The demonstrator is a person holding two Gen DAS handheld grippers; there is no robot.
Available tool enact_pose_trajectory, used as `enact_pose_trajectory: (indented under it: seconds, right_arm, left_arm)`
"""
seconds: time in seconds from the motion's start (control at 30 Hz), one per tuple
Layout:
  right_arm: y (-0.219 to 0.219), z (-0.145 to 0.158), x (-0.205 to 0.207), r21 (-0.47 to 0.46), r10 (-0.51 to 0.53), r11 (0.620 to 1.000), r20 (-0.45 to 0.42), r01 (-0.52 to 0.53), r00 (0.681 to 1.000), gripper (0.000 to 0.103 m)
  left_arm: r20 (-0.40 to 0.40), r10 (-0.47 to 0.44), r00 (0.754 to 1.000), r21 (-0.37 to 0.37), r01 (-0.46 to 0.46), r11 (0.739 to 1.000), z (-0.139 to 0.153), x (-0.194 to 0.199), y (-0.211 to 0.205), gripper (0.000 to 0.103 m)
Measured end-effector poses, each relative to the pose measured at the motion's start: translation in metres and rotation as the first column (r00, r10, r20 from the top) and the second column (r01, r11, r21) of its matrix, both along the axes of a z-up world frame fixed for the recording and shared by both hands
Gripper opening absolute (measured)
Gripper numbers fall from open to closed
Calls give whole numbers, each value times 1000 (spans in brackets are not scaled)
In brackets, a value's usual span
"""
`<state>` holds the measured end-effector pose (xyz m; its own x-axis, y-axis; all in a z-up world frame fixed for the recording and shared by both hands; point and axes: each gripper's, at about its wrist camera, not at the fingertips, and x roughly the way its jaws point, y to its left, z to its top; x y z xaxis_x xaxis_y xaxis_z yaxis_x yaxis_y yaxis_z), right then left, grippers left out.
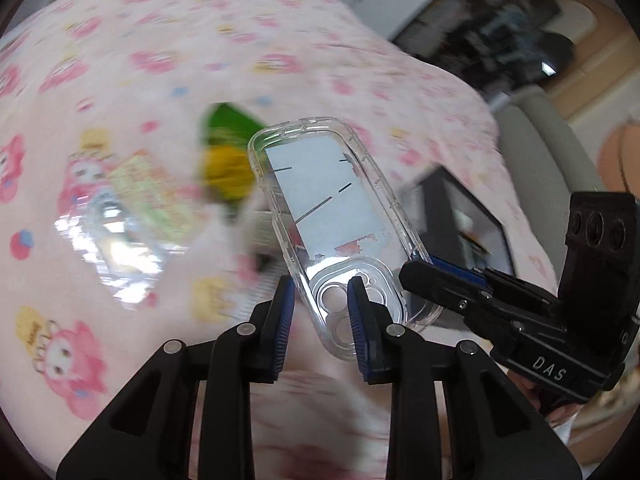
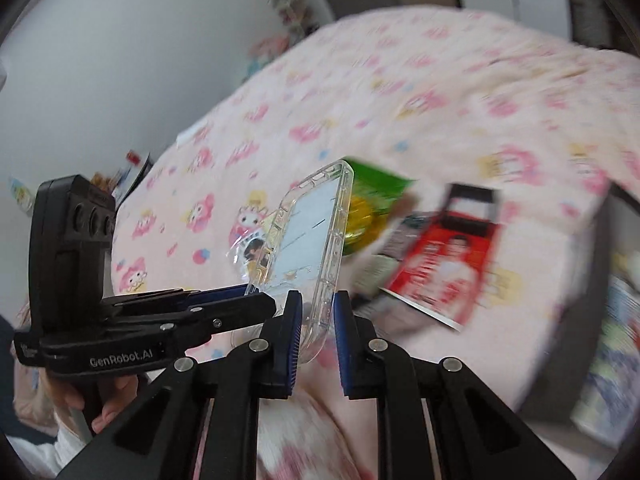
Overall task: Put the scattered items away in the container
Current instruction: 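Grasp the clear phone case with the right gripper and lift it, then carry the clear phone case with the right gripper toward the black box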
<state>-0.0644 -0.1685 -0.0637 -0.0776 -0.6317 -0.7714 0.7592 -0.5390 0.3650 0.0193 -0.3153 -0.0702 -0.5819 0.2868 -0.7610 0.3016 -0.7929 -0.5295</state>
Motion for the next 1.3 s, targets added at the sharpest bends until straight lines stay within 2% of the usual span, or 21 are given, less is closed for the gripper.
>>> enact_pose_trajectory:
  seconds: [0.17, 0.3, 0.5, 0.57, 0.63, 0.7, 0.73, 0.8, 0.9, 1.03, 1.13, 1.2, 1.3]
  right_arm:
    - [114, 35, 14, -57, -167, 985, -53, 164, 984, 13]
    - [199, 41, 28, -42, -290, 957, -74, 288, 954, 13]
    - [301, -2, 43, 30, -440, 897, -7, 440, 898, 13]
    - [318, -15, 43, 37, -469, 883, 8, 468, 883, 13]
    - [331, -27, 42, 19, -480, 877, 52, 480, 876, 15]
    - [333, -36, 40, 52, -504, 863, 29, 503, 863, 15]
    - [333, -42, 38, 70, -509, 859, 13, 507, 861, 15]
    - [336, -55, 36, 64, -505, 862, 58, 502, 861, 15]
    - [330, -62, 42, 66, -486, 873, 64, 483, 871, 15]
    - [314, -70, 38, 82, -466, 884, 54, 461, 883, 15]
    - [299, -74, 39, 91, -437, 897, 38, 432, 899, 15]
    - [287, -77, 39, 98, -416, 906, 32, 411, 909, 17]
    - [271, -82, 46, 114, -369, 924, 11, 366, 929, 20]
  left_arm:
    - [-34, -180, 983, -3, 180, 984, 23, -22, 92, 27]
    - [-4, -330, 944, 1, 330, 944, 16, -37, 173, 27]
    - [91, -473, 877, 15, 473, 881, -18, -53, 270, 26]
    - [120, -505, 855, 25, 506, 862, -31, -61, 293, 26]
    - [143, -538, 831, 61, 535, 843, -44, -73, 309, 21]
    - [176, -541, 823, 18, 547, 837, -50, -80, 318, 20]
    - [182, -538, 823, -13, 549, 836, -51, -83, 321, 20]
    - [184, -519, 835, -39, 533, 845, -49, -84, 317, 20]
    - [157, -493, 856, -4, 500, 866, -46, -79, 297, 20]
    - [155, -430, 889, 5, 435, 900, -43, -68, 262, 21]
    - [136, -362, 922, 14, 364, 931, -37, -56, 224, 24]
    - [120, -302, 946, -14, 306, 952, -31, -60, 212, 27]
    - [95, -195, 976, -117, 206, 972, -23, -58, 189, 29]
